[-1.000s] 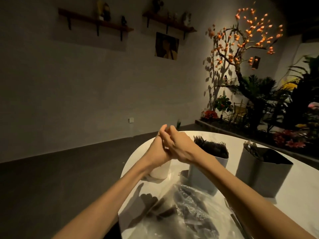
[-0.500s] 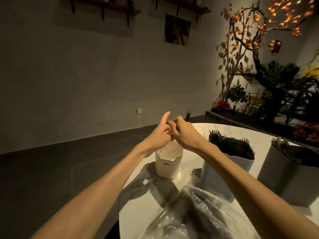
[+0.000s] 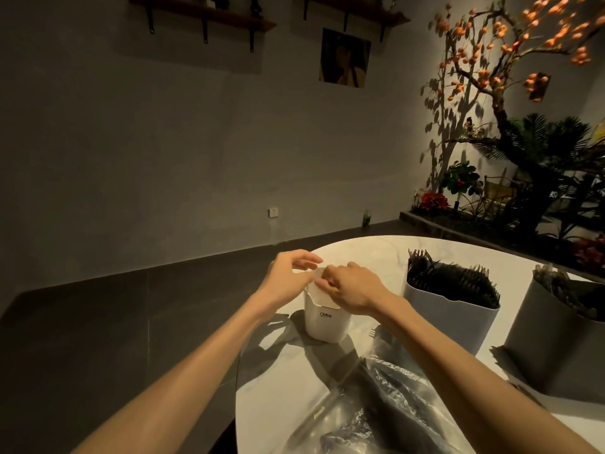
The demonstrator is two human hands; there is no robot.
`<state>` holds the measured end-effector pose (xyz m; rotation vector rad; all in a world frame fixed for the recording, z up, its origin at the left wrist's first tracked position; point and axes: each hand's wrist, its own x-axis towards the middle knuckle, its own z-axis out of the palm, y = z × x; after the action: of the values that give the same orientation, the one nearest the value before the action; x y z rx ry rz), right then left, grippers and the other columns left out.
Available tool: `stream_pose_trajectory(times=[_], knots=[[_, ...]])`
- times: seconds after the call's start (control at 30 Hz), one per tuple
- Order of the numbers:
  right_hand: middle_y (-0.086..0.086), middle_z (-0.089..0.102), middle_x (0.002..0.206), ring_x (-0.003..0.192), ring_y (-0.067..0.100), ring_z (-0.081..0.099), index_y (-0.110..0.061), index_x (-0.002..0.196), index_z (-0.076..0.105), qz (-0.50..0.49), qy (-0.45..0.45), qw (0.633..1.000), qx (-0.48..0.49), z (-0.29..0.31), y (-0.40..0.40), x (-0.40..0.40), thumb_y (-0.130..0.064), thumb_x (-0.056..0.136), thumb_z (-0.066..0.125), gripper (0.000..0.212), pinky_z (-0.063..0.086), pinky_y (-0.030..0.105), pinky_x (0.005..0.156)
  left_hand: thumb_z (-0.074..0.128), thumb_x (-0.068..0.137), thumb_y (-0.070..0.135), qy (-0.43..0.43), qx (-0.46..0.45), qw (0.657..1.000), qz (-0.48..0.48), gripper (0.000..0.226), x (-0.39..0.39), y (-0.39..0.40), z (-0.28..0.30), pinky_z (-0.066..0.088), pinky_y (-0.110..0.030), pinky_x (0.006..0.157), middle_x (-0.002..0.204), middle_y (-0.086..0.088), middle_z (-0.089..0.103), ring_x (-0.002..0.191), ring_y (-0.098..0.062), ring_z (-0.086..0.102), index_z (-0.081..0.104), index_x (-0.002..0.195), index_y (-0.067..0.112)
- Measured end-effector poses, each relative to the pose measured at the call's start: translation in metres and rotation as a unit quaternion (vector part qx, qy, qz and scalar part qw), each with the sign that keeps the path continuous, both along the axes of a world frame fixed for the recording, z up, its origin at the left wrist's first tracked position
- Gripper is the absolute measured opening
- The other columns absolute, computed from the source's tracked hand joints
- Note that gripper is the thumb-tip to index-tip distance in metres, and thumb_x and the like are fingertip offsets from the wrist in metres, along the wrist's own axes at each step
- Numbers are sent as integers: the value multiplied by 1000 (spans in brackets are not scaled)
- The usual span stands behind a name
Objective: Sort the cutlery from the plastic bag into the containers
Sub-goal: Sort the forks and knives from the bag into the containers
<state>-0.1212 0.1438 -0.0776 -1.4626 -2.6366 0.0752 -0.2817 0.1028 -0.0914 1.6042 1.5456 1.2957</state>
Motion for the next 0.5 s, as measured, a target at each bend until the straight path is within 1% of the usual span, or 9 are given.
stream_pose_trajectory(times=[0.07, 0.13, 0.2, 0.27, 0.33, 0.4, 0.5], knots=[[8, 61, 121, 112, 24, 50, -20, 120, 67, 2, -23, 999, 27, 3, -2, 2, -47, 104, 44, 39, 46, 37, 91, 60, 90, -3, -1, -1, 1000, 17, 33, -2, -4, -2, 45, -21, 76, 105, 7, 70, 107, -8, 63, 74, 105, 23], [7, 57, 123, 114, 23, 49, -21, 120, 70, 3, 11, 1000, 25, 11, -3, 5, -40, 100, 56, 31, 48, 36, 94, 60, 89, -5, 3, 6, 1000, 29, 35, -3, -8, 2, 46, -23, 80, 105, 7, 70, 106, -8, 62, 73, 103, 24], [7, 59, 120, 110, 22, 55, -19, 116, 72, 16, 60, 998, 23, 29, -9, 11, -29, 98, 60, 24, 51, 34, 91, 59, 89, -6, 6, 17, 999, 34, 35, -1, -16, 12, 48, -27, 88, 105, 6, 70, 105, -7, 62, 73, 103, 23], [7, 66, 114, 104, 21, 61, -15, 111, 73, 43, 92, 994, 34, 56, -22, 22, -22, 98, 60, 20, 52, 33, 85, 57, 89, -8, 0, 36, 999, 34, 37, 4, -26, 26, 49, -31, 94, 105, 4, 70, 104, -8, 62, 73, 102, 23], [5, 73, 106, 94, 18, 66, -13, 110, 74, 66, 117, 990, 34, 88, -44, 38, -26, 100, 60, 21, 53, 29, 79, 56, 87, -10, -10, 66, 997, 27, 37, 12, -40, 43, 50, -32, 94, 103, 2, 71, 104, -12, 63, 73, 101, 20], [0, 75, 96, 85, 12, 68, -14, 110, 73, 74, 136, 988, 20, 111, -72, 64, -31, 101, 60, 23, 51, 22, 72, 56, 88, -10, -17, 91, 996, 12, 35, 27, -55, 56, 51, -28, 89, 101, 1, 71, 101, -12, 64, 74, 99, 18], [-4, 74, 90, 82, 10, 69, -17, 108, 73, 38, 146, 988, -37, 125, -112, 118, -37, 100, 59, 25, 54, 23, 71, 58, 90, -6, -8, 103, 994, -32, 32, 67, -75, 60, 55, -26, 81, 98, 4, 72, 93, -11, 68, 74, 98, 21]])
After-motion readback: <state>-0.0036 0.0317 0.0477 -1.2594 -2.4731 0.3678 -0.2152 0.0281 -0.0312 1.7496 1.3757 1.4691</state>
